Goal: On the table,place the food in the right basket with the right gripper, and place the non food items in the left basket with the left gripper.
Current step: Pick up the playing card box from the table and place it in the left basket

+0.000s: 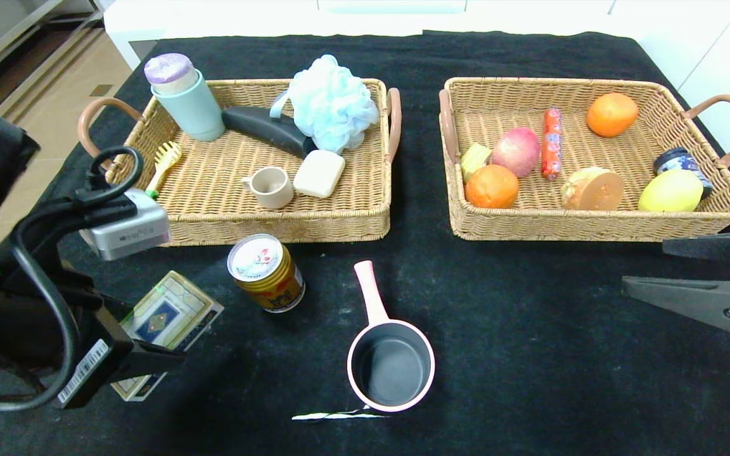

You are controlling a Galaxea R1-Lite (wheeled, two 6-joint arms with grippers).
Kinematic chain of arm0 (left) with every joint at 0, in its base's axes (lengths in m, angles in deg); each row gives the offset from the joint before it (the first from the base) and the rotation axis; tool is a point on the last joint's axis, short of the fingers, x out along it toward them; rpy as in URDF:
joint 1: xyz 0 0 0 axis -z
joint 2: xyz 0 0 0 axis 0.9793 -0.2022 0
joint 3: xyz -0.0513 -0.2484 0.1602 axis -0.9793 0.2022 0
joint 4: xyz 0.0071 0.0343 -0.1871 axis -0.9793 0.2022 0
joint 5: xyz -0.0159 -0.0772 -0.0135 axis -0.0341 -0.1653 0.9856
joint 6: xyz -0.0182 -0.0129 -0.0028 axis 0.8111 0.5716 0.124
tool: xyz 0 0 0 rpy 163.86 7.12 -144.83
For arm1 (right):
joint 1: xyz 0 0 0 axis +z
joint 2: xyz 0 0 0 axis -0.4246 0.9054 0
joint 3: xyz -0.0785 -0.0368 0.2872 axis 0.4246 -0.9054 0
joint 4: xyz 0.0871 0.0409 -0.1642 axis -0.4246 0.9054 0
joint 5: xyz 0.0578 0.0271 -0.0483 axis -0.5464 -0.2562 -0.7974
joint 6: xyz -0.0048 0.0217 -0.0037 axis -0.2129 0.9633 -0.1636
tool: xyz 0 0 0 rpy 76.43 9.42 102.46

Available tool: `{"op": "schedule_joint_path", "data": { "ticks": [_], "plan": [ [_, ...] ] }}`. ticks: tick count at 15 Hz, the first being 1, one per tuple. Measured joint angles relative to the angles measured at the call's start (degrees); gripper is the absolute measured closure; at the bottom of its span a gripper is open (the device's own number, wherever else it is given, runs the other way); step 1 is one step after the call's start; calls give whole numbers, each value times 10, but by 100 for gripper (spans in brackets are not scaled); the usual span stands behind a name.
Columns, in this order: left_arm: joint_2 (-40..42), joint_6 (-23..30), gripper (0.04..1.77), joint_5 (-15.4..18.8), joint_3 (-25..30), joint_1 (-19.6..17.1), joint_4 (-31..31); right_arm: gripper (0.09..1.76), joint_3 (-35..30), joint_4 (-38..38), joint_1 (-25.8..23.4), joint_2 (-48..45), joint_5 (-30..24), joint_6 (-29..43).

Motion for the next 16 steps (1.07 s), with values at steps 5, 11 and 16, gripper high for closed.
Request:
{"op": "schedule_joint_path", "data": {
  "ticks": [5,11,16],
  "plan": [
    [-5,-4,78,-3,-101,4,22,14,1,0,0,0,0,0],
    [-60,1,78,4,-226,4,10,14,1,-1,-2,0,0,0],
    [-142,35,78,7,-309,9,-79,14,3,-1,-3,2,0,0]
  ]
}}
